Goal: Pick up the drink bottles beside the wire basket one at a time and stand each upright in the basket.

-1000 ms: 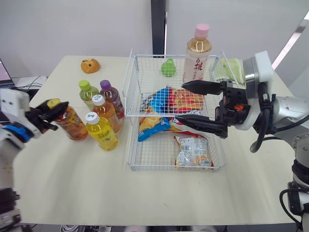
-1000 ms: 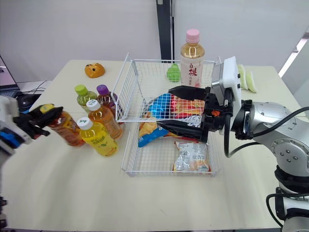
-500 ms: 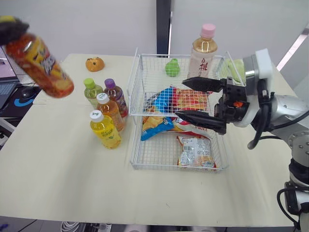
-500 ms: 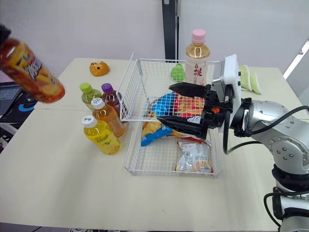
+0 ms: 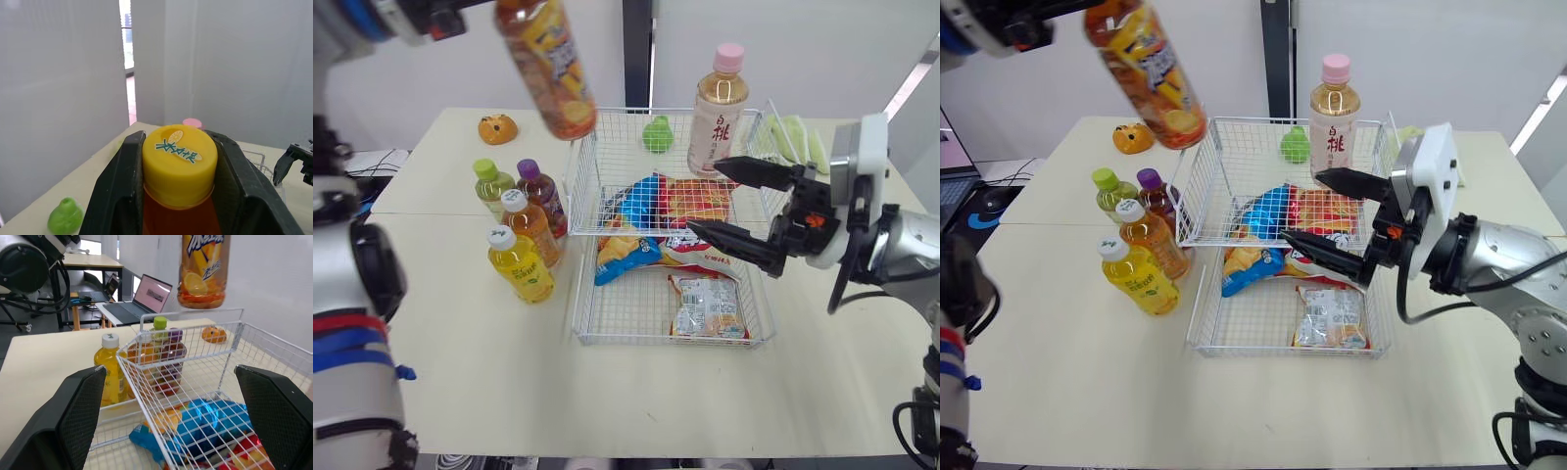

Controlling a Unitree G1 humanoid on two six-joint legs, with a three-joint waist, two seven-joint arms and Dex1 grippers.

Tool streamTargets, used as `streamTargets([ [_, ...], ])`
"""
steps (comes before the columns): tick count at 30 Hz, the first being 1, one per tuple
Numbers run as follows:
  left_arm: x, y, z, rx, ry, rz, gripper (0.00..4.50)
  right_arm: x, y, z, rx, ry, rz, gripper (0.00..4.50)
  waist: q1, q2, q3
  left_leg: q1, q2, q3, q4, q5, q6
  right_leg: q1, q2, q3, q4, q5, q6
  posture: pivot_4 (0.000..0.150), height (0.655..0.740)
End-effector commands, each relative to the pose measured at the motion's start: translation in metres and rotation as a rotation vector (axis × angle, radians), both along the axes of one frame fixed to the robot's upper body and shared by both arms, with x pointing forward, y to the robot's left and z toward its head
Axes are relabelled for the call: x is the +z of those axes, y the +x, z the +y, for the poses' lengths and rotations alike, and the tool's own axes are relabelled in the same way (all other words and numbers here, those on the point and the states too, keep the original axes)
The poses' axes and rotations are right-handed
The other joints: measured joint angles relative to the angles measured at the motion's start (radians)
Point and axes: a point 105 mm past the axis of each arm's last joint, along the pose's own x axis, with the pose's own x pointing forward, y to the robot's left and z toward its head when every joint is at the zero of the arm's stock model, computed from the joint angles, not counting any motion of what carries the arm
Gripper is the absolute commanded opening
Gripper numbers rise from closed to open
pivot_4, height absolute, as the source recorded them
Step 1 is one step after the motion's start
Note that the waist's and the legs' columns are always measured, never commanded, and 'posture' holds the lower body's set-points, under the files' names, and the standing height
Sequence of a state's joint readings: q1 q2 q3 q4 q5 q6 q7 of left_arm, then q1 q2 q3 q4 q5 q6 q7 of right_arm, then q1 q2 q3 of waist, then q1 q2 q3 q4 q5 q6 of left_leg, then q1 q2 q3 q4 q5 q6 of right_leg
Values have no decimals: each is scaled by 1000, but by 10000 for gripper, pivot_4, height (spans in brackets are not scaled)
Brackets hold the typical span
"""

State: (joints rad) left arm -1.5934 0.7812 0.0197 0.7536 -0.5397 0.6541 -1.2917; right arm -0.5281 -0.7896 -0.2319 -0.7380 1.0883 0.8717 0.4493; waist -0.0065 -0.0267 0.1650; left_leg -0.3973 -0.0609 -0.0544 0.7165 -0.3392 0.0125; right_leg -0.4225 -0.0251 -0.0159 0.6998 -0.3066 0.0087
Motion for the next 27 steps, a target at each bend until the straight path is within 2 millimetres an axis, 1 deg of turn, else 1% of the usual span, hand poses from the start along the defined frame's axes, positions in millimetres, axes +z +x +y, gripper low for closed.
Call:
streamTargets([
  [1, 22, -1, -16, -28, -18, -130, 13820, 8, -13, -4, -47, 6, -51, 45000, 1, 0, 0, 0, 0, 0, 0, 0, 0, 0, 0, 0, 0, 0, 0, 1500, 7400],
  [2, 22, 2, -21, -34, -22, -132, 13820, 7, -14, -5, -56, 5, -50, 45000, -1, 0, 0, 0, 0, 0, 0, 0, 0, 0, 0, 0, 0, 0, 0, 1500, 7400],
  [5, 16, 11, -46, -90, -40, -129, 13820, 6, -20, -6, -88, 13, -47, 45000, -2, 0, 0, 0, 0, 0, 0, 0, 0, 0, 0, 0, 0, 0, 0, 1500, 7400],
  [6, 14, 12, -51, -99, -38, -128, 13820, 6, -21, -6, -93, 14, -46, 45000, -2, 0, 0, 0, 0, 0, 0, 0, 0, 0, 0, 0, 0, 0, 0, 1500, 7400],
  [11, -20, 33, -76, -64, 85, -140, 13820, 6, -28, -9, -132, 20, -44, 45000, -1, 0, 0, -1, 0, 1, 0, 0, 0, 0, 0, 1, 0, 0, 0, 1500, 7400],
  [14, -29, 39, -85, -62, 94, -145, 13820, 6, -30, -10, -146, 19, -39, 45000, 0, 0, 0, -1, 0, 1, 0, 0, 0, 0, 0, 1, 1, 0, 0, 1500, 7400],
  [18, -37, 43, -95, -75, 101, -135, 13820, 7, -27, -6, -155, 21, -34, 45000, 2, 0, 0, -1, 0, 1, 1, 0, 0, 0, 0, 1, 1, 0, 0, 1500, 7400],
  [22, -44, 49, -101, -46, 119, -132, 13820, 6, -27, -5, -161, 24, -29, 45000, 2, 0, 0, -1, 0, 1, 1, 0, 0, 0, 0, 1, 1, 0, 0, 1500, 7400],
  [26, -47, 50, -106, -54, 118, -121, 13820, 6, -27, -4, -167, 28, -27, 45000, 3, 0, 0, -1, 0, 1, 1, 0, 0, 0, 0, 1, 2, 0, 0, 1500, 7400],
  [27, -47, 50, -107, -59, 109, -115, 17320, 6, -28, -4, -169, 29, -27, 45000, 4, 0, 0, -1, 0, 1, 1, 0, 0, 0, 0, 1, 2, 0, 0, 1500, 7400],
])
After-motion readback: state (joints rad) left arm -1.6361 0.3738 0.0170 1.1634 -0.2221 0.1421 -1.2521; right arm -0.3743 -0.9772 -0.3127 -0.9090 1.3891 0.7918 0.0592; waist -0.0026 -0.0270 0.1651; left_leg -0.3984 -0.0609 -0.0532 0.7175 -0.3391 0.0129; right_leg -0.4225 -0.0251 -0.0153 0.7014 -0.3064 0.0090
